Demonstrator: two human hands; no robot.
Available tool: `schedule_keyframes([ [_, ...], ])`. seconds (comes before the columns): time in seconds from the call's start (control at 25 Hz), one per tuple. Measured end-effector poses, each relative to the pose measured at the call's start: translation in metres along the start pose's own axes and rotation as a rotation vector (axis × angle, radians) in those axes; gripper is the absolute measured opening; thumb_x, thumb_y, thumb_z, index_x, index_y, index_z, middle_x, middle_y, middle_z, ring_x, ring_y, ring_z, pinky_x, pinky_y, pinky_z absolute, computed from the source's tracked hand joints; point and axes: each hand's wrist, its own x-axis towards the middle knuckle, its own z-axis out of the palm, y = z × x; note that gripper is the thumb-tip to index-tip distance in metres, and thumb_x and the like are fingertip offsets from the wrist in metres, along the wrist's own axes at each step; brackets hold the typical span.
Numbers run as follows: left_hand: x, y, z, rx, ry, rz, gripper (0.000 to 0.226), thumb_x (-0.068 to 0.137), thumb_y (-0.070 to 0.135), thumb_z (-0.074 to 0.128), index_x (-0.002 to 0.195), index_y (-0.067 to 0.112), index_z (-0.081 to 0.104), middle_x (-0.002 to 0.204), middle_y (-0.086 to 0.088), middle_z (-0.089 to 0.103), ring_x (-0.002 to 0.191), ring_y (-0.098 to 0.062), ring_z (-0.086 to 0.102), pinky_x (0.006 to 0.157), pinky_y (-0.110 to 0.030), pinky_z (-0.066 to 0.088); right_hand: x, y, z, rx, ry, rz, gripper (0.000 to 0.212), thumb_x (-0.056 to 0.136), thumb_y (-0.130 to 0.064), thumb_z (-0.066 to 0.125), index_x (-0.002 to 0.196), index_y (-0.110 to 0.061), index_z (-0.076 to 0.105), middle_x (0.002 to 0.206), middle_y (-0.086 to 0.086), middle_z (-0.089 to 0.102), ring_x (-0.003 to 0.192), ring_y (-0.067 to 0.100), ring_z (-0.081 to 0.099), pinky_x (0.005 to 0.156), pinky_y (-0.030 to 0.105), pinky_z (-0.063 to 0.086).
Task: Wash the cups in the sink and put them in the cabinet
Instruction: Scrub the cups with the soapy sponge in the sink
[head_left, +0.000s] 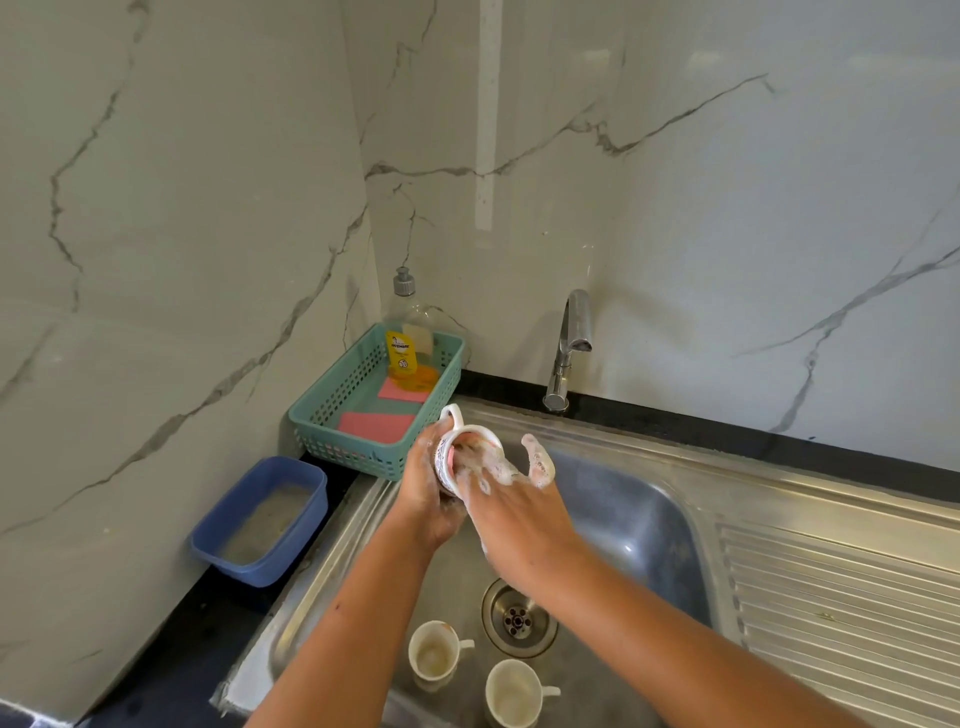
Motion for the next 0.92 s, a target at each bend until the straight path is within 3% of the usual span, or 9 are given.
schedule_keyframes([
  [0.08,-0.004,0.001,0.002,-0.013,-0.009,0.019,0.046,0.095,0.037,0.046,0.06,0.01,0.06,0.053,-0.007,0.058,0.048,-0.02,0.058,0.055,-0.03,0.045,0.003,-0.005,0.008,-0.021,0.102,0.045,0.049,0.047,-0.016,0.083,0.095,-0.019,0.072,0.08,-0.003,0.072,0.078,0.013,0.068,0.103,0.049,0.038],
  [0.16,-0.005,0.003,0.006,-0.02,-0.044,0.046,0.054,0.096,0.034,0.044,0.049,0.014,0.061,0.05,-0.005,0.057,0.046,-0.018,0.058,0.052,-0.028,0.047,0.007,-0.013,0.005,-0.064,0.115,0.091,0.038,0.046,-0.017,0.082,0.083,-0.019,0.072,0.073,-0.002,0.069,0.076,0.014,0.066,0.094,0.043,0.048],
  [0.28,-0.011,0.007,0.012,0.029,-0.055,0.078,0.058,0.097,0.031,0.041,0.044,0.014,0.057,0.044,-0.003,0.054,0.041,-0.016,0.056,0.044,-0.022,0.047,0.01,-0.021,-0.013,-0.049,0.113,0.152,0.027,0.045,-0.016,0.08,0.068,-0.019,0.067,0.06,-0.002,0.059,0.065,0.018,0.06,0.069,0.036,0.048],
  [0.44,-0.018,0.003,0.016,0.043,0.056,0.158,0.039,0.099,0.024,0.04,0.065,0.009,0.055,0.042,-0.002,0.056,0.037,-0.013,0.057,0.039,-0.015,0.045,0.008,-0.008,-0.027,0.494,-0.106,0.25,0.038,0.08,-0.011,0.05,0.117,-0.019,0.05,0.09,0.001,0.055,0.091,0.023,0.054,0.082,0.036,0.037],
  [0.56,-0.019,0.002,0.021,-0.019,0.018,0.233,0.036,0.103,0.012,0.029,0.075,0.016,0.051,0.038,0.017,0.056,0.04,0.008,0.056,0.04,-0.006,0.042,0.005,-0.009,-0.022,0.93,-0.242,0.336,0.061,0.076,-0.016,0.045,0.135,-0.024,0.03,0.094,0.003,0.048,0.092,0.023,0.049,0.068,0.029,0.042],
  [0.6,-0.02,0.002,0.022,0.003,0.016,0.237,0.035,0.103,0.01,0.028,0.078,0.019,0.051,0.039,0.023,0.056,0.045,0.013,0.057,0.043,-0.002,0.039,0.004,-0.01,-0.021,0.821,-0.211,0.253,0.057,0.078,-0.014,0.048,0.133,-0.02,0.033,0.099,0.002,0.048,0.097,0.023,0.049,0.072,0.029,0.041],
  [0.68,-0.015,0.0,0.019,0.069,0.058,0.184,0.033,0.103,0.016,0.034,0.077,0.012,0.055,0.046,0.011,0.061,0.052,-0.005,0.063,0.046,-0.012,0.047,0.003,-0.001,-0.013,0.393,-0.046,0.077,0.06,0.08,-0.009,0.055,0.137,-0.014,0.036,0.13,0.0,0.047,0.125,0.021,0.042,0.1,0.038,0.032],
  [0.76,-0.013,0.004,0.01,0.057,0.041,0.14,0.034,0.099,0.03,0.042,0.083,0.008,0.062,0.06,-0.004,0.067,0.062,-0.022,0.063,0.05,-0.025,0.051,0.002,0.011,-0.01,0.04,0.026,-0.032,0.077,0.071,-0.009,0.069,0.142,-0.016,0.04,0.146,-0.002,0.042,0.137,0.014,0.035,0.111,0.053,0.02],
  [0.92,-0.009,0.007,0.008,0.14,0.036,0.163,0.023,0.091,0.031,0.057,0.099,0.011,0.064,0.076,-0.008,0.071,0.071,-0.025,0.068,0.061,-0.032,0.053,0.003,0.002,-0.011,-0.08,0.009,0.065,0.06,0.043,-0.015,0.084,0.102,-0.021,0.071,0.096,-0.001,0.068,0.088,0.019,0.063,0.078,0.042,0.051],
])
